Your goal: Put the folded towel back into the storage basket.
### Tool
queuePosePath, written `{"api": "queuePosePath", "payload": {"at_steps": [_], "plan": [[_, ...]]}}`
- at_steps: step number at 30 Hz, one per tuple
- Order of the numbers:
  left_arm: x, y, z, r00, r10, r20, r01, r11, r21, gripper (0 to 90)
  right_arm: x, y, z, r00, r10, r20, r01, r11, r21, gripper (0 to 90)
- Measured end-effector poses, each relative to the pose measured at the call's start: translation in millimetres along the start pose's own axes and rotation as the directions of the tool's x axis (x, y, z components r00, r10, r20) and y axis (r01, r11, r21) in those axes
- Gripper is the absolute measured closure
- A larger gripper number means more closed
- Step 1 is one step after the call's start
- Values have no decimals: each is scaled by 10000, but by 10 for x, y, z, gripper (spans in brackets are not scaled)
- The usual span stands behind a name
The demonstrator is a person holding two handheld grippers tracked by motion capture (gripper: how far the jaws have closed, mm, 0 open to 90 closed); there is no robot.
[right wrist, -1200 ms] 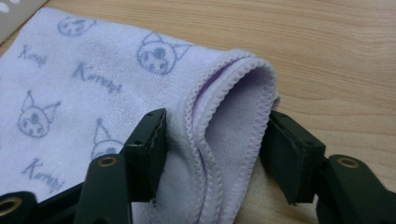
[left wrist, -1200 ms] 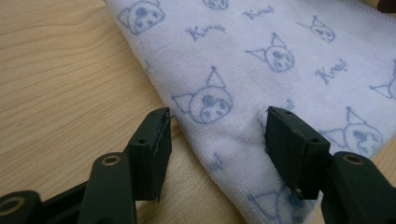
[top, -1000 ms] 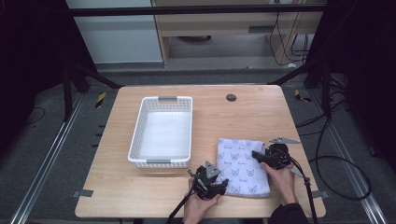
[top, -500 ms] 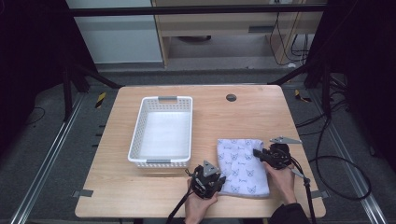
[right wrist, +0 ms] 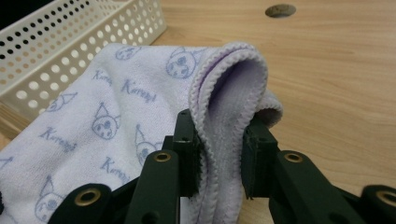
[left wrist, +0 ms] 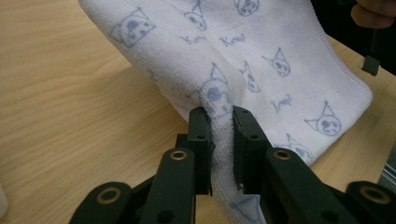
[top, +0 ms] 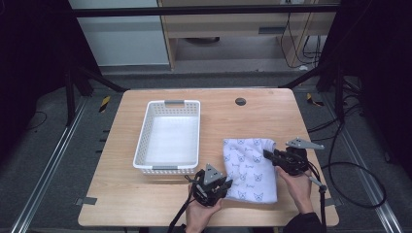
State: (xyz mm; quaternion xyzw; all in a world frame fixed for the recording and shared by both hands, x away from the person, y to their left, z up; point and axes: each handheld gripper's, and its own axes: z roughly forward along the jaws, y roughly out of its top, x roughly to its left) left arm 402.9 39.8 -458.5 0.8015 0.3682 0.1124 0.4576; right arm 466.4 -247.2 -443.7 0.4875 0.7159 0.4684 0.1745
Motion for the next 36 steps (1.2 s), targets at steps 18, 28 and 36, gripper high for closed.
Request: {"api": "queuePosePath", "payload": {"at_steps": [18,28,36], "plan": [[65,271,-302,9992,382,91,-377,9980,-504,783,203,273,-218,9989,-458,23,459,9948,-913,712],[156,482,-550,9978,631,-212,-648,9935,-932,782,364,511,-306,9983,-590,-24,579,9849,-1634,712],[251,619,-771,9965,674,-496,-727,9908,-1145,781,529,719,-290,9980,-633,-91,600,9766,-2066,711]]}}
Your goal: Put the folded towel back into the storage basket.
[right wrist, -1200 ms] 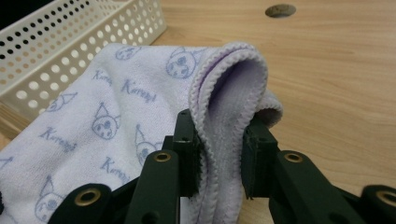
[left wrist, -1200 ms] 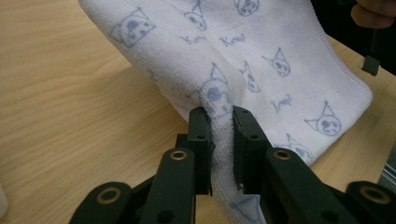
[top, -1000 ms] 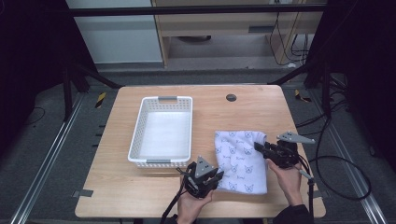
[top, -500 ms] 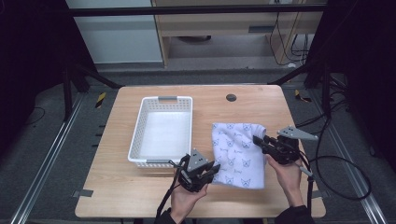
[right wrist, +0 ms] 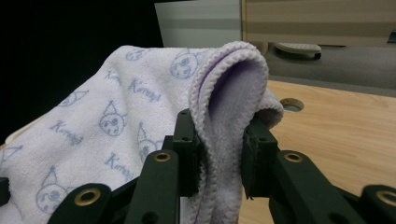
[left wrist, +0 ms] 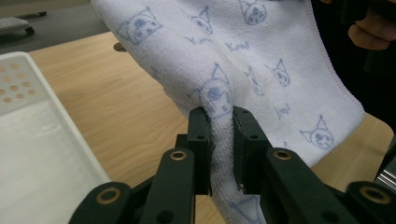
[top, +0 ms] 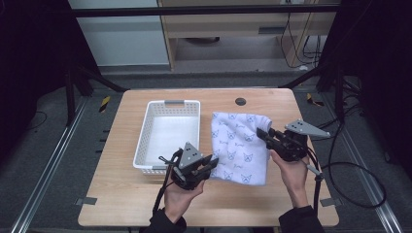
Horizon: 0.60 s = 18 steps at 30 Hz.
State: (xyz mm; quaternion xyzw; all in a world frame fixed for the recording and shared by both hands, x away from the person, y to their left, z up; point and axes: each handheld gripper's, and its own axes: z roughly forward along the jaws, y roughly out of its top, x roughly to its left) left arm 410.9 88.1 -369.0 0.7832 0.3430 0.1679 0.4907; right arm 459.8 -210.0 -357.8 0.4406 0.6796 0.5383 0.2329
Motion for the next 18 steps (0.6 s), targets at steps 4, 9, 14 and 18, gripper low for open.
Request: {"api": "queuePosePath", "payload": {"at_steps": [4,9,14,18], "plan": [[71,48,-83,9999,19,-118,-20,10000,-91,781,88,93,48,10000,-35,-29,35,9999,-108,709],[187,138,-227,9999,-2,-130,-4,9991,-429,781,195,215,96,9999,-55,-88,52,9995,-327,708],[276,170,-331,9996,21,-273,-37,9982,-602,781,292,339,150,9997,-125,-198,116,9990,-423,707],[339,162,-400,9992,13,-401,-40,9977,-679,781,367,397,204,9995,-244,-206,236,9989,-410,707]]}}
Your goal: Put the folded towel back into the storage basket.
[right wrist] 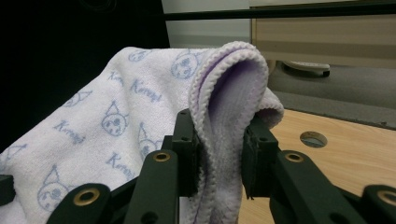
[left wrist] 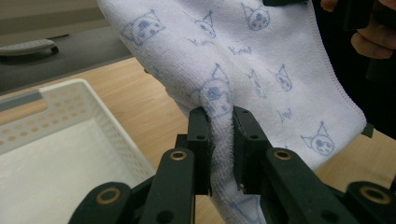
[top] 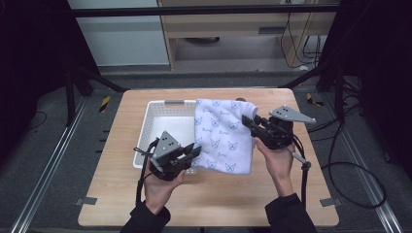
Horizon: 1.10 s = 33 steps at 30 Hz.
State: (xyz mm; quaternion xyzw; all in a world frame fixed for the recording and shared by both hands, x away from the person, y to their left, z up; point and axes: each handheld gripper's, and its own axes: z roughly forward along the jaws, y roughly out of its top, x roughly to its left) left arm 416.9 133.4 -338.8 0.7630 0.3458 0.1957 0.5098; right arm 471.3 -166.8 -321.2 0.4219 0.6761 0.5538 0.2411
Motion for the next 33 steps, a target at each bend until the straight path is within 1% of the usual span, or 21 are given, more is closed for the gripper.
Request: {"api": "queuePosePath", "payload": {"at_steps": [1,2,3,4,8,9,10,12,15,16,17,18,19,22,23,25,28,29,31,33], "plan": [[33,-7,-30,10000,8,-37,-8,10000,-52,781,55,27,47,10000,-63,-7,63,10000,28,706],[33,-7,-30,10000,8,-37,-8,10000,-52,781,55,27,47,10000,-63,-7,63,10000,28,706],[61,-17,-55,10000,-41,-80,40,10000,-82,781,74,35,66,10000,-84,-21,84,10000,49,706],[102,-40,-83,9998,-183,-79,182,9998,-127,780,130,57,124,9999,-132,-41,132,9998,142,706],[202,-92,-146,9994,-274,-191,271,9995,-184,780,223,95,214,9996,-252,-129,255,9994,237,706],[202,-92,-146,9994,-274,-191,271,9995,-184,780,223,95,214,9996,-252,-129,255,9994,237,706],[254,-111,-183,9989,-399,-225,394,9989,-242,780,279,123,266,9992,-325,-211,330,9991,265,706],[300,-125,-216,9984,-496,-259,489,9984,-295,780,324,149,316,9990,-377,-259,385,9988,316,706],[340,-138,-252,9980,-535,-337,523,9980,-341,780,381,181,385,9986,-412,-346,424,9984,360,705],[376,-156,-285,9972,-627,-397,610,9972,-422,780,408,192,417,9984,-416,-380,430,9984,369,705],[376,-156,-285,9972,-627,-397,610,9972,-422,780,408,192,417,9984,-416,-380,430,9984,369,705],[405,-167,-308,9970,-643,-429,625,9971,-434,780,450,207,469,9979,-480,-427,497,9980,398,704],[427,-177,-326,9966,-694,-438,673,9966,-472,780,450,207,469,9979,-480,-427,497,9980,398,704],[507,-216,-389,9949,-844,-553,812,9951,-568,780,522,227,575,9974,-397,-605,424,9981,442,703],[507,-216,-389,9949,-844,-553,812,9951,-568,780,522,227,575,9974,-397,-605,424,9981,442,703],[566,-220,-440,9937,-902,-666,859,9942,-648,780,579,244,639,9970,-457,-631,488,9977,481,703],[611,-226,-475,9921,-937,-835,879,9936,-703,780,635,275,700,9963,-533,-671,565,9973,471,703],[611,-226,-475,9921,-937,-835,879,9936,-703,780,635,275,700,9963,-533,-671,565,9973,471,703],[658,-235,-496,9906,-1035,-900,968,9924,-756,780,677,310,756,9953,-627,-739,663,9967,476,703],[681,-237,-507,9896,-1064,-966,990,9920,-789,780,697,323,795,9952,-605,-772,643,9968,472,703]]}}
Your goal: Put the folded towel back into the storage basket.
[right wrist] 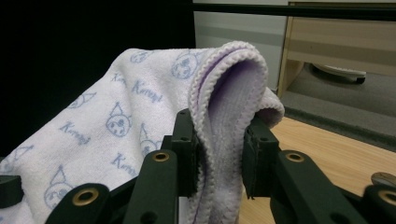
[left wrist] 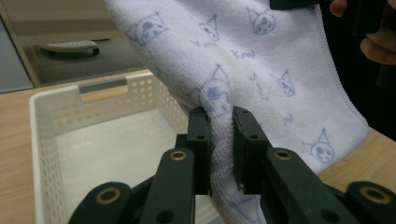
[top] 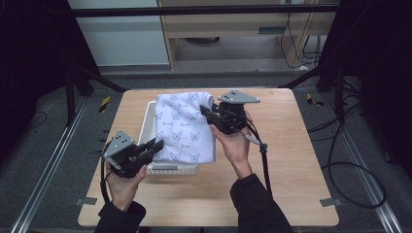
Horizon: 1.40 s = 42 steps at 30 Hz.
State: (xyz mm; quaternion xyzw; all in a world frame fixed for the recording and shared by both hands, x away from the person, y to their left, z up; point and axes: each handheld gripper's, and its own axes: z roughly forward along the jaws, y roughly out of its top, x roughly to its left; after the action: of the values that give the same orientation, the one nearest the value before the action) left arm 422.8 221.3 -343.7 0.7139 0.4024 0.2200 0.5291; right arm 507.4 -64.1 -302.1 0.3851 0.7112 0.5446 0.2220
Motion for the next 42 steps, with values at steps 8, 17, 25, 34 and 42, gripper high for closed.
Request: {"api": "queuePosePath", "payload": {"at_steps": [8,17,25,34,42], "plan": [[123,-19,-12,9996,-127,-238,126,9999,-53,780,31,19,182,9999,-4,-100,5,10000,38,702],[323,-63,-3,9965,-457,-694,455,9990,-39,780,113,31,469,9997,-114,-203,116,9999,101,700],[454,-119,31,9921,-592,-1106,608,9981,107,780,173,1,678,9996,-238,-150,241,9996,155,699],[581,-172,42,9861,-776,-1471,819,9964,234,780,227,-58,880,9997,-156,-174,161,9996,247,696],[689,-251,98,9812,-847,-1732,951,9941,527,780,252,-132,1040,9998,-143,-124,148,9989,445,693]]}}
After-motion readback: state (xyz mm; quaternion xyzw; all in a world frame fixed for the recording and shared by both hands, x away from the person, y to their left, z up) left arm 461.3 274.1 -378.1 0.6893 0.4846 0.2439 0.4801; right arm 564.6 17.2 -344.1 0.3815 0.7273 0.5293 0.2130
